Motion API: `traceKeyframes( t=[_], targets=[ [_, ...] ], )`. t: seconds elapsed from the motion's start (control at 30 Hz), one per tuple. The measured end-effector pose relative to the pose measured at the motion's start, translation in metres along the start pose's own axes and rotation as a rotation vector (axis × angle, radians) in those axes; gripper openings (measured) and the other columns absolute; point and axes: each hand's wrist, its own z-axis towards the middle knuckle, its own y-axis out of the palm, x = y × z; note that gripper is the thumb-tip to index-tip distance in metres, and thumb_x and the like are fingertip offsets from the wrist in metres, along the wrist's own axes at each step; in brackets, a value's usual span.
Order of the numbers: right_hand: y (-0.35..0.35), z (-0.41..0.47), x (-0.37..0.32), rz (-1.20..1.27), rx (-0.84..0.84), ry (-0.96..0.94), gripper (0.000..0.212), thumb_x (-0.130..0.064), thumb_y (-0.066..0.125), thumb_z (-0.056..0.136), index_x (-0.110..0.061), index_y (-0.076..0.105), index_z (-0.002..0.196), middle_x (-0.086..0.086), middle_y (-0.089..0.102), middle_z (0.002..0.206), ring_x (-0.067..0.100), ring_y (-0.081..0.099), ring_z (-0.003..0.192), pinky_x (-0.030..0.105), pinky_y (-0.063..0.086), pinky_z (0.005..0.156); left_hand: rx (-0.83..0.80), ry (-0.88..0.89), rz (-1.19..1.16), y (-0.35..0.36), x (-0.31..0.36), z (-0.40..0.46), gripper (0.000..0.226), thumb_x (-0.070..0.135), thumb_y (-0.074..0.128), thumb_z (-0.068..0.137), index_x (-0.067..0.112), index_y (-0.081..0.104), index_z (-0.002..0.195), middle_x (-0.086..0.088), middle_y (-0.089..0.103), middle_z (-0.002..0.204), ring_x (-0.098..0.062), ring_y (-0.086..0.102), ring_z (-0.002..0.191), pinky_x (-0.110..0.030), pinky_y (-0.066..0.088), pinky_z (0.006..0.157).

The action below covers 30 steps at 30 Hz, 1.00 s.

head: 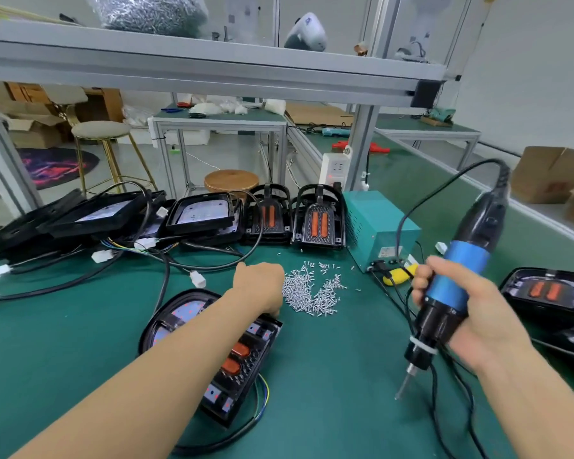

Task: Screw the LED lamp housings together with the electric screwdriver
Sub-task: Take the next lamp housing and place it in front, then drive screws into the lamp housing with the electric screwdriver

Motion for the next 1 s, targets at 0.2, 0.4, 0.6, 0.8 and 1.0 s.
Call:
traceKeyframes(
  t=[0.2, 0.4, 0.6, 0.8, 1.0],
  targets=[
    [0.012, -0.007, -0.004, -0.014, -0.063, -0.058, 0.027, -0.017, 0.065, 0.069, -0.013, 0.057, 0.093, -0.002, 0.05, 0.061, 0.01, 0.048, 0.05, 0.02, 0.048, 0.048, 0.021, 0.052, -0.037, 0.002, 0.0, -0.001, 0.018, 0.002, 0.054, 0.082, 0.012, 0.047, 0.068, -0.009, 0.059, 0.08, -0.028, 0.057, 0.084, -0.039, 0.041, 0.084],
    [0.022, -0.01, -0.003, -0.087, -0.103, -0.138, 0.038, -0.019, 0.069, 0.063, -0.018, 0.058, 0.099, -0.001, 0.054, 0.064, 0.013, 0.051, 0.054, 0.025, 0.05, 0.052, 0.073, 0.034, -0.628, -0.016, -0.014, -0.009, 0.015, 0.003, 0.06, 0.074, 0.012, 0.069, 0.066, -0.008, 0.069, 0.07, -0.018, 0.058, 0.062, -0.026, 0.05, 0.061],
    [0.036, -0.009, -0.01, -0.216, -0.043, -0.235, 0.056, -0.011, 0.069, 0.058, -0.018, 0.056, 0.113, 0.001, 0.053, 0.06, 0.015, 0.049, 0.052, 0.029, 0.046, 0.057, 0.046, -0.022, -1.381, -0.026, -0.039, -0.04, 0.018, -0.004, 0.062, 0.084, 0.011, 0.071, 0.09, -0.005, 0.065, 0.067, -0.01, 0.055, 0.056, -0.017, 0.047, 0.052],
    [0.064, -0.009, -0.006, 0.202, -0.073, -0.227, 0.029, -0.015, 0.062, 0.066, -0.019, 0.057, 0.094, -0.003, 0.05, 0.059, 0.01, 0.048, 0.05, 0.018, 0.046, 0.053, -0.029, -0.033, -1.843, -0.012, -0.056, -0.084, 0.021, -0.003, 0.049, 0.094, 0.0, 0.069, 0.093, -0.002, 0.062, 0.064, -0.009, 0.057, 0.055, -0.018, 0.05, 0.051],
    [0.101, -0.011, 0.002, 0.214, -0.161, -0.221, 0.025, -0.025, 0.065, 0.069, -0.02, 0.056, 0.092, -0.001, 0.053, 0.059, 0.014, 0.053, 0.053, 0.021, 0.049, 0.059, -0.088, -0.204, -2.222, 0.001, -0.073, -0.106, 0.011, 0.006, 0.053, 0.092, 0.001, 0.062, 0.092, -0.003, 0.057, 0.062, -0.007, 0.053, 0.046, -0.015, 0.046, 0.04]
  ],
)
